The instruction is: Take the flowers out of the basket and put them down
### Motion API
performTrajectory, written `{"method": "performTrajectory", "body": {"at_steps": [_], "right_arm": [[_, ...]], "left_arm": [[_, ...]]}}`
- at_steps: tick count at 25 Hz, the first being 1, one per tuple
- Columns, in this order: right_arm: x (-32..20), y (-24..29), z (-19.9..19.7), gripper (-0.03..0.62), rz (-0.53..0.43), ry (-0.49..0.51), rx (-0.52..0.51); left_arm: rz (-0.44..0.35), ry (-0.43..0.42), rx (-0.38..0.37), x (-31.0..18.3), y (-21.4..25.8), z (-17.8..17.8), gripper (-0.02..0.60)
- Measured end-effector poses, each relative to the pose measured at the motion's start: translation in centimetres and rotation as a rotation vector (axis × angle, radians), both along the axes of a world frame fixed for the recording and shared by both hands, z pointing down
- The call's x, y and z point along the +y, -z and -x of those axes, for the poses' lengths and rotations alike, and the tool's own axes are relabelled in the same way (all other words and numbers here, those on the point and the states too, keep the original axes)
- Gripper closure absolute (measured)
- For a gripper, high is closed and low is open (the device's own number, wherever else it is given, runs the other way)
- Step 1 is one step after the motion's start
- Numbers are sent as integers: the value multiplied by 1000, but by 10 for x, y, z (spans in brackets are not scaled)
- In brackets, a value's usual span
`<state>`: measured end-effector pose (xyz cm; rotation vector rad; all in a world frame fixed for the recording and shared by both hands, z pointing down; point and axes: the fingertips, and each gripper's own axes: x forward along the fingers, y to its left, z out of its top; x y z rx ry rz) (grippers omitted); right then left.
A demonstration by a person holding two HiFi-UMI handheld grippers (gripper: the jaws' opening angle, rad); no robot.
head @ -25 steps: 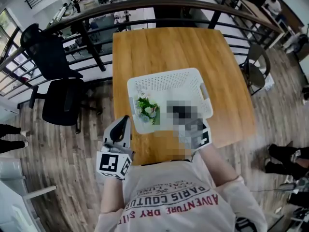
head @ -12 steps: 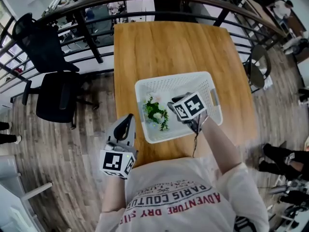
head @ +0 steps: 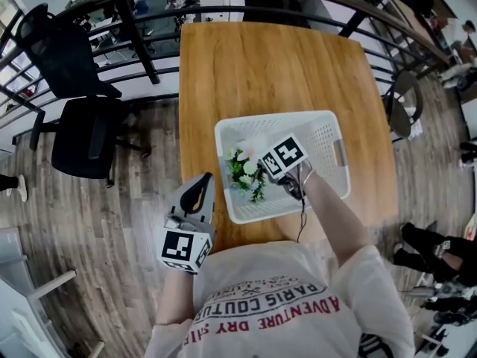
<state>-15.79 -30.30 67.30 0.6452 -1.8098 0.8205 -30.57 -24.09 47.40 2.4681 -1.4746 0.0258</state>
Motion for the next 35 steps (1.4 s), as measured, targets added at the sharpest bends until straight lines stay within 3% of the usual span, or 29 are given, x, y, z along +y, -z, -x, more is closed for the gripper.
{"method": "performTrajectory", "body": {"at_steps": [7, 8, 18, 28, 35], "right_arm": [[6, -23, 4, 484, 55, -5, 46], [7, -25, 4, 507, 64, -8, 46], [5, -20, 5, 519, 65, -85, 7], [-6, 50, -6, 522, -112, -11, -28], [-7, 127, -38, 522, -282, 12, -129]], "left_arm": [[19, 1, -6, -4, -10, 5, 555], [21, -1, -7, -4, -11, 4, 555], [14, 7, -18, -10, -1, 14, 555], [-14, 6, -56, 1, 23, -1, 555], [-63, 10, -86, 12, 58, -52, 555]]}}
